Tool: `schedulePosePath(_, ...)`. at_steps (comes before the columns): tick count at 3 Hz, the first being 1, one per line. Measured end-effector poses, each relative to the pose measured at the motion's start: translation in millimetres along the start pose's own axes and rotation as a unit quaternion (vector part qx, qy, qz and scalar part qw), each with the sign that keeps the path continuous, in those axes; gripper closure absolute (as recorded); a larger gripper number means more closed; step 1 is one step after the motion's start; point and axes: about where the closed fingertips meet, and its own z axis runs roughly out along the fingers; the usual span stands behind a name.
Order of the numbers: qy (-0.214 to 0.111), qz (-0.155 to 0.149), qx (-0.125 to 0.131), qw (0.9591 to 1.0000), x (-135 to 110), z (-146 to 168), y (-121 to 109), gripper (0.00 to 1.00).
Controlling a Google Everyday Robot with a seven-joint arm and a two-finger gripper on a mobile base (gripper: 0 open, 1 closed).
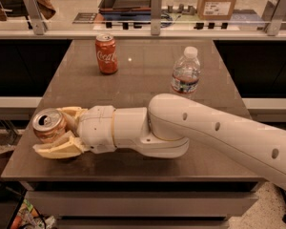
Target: Pick orange can
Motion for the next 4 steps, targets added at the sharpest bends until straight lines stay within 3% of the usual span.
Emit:
schedulePosePath(1, 0.0, -0.001, -0.002, 1.0, -1.1, 1.3, 1.2, 1.0)
schedulePosePath(2, -0.01, -0.029, -0.004, 0.9995, -17.7, -5.6, -7.4, 1.0)
schedulePosePath(4, -0.021, -0.124, -0.02, 0.9919, -78.9, -13.6, -27.4, 1.0)
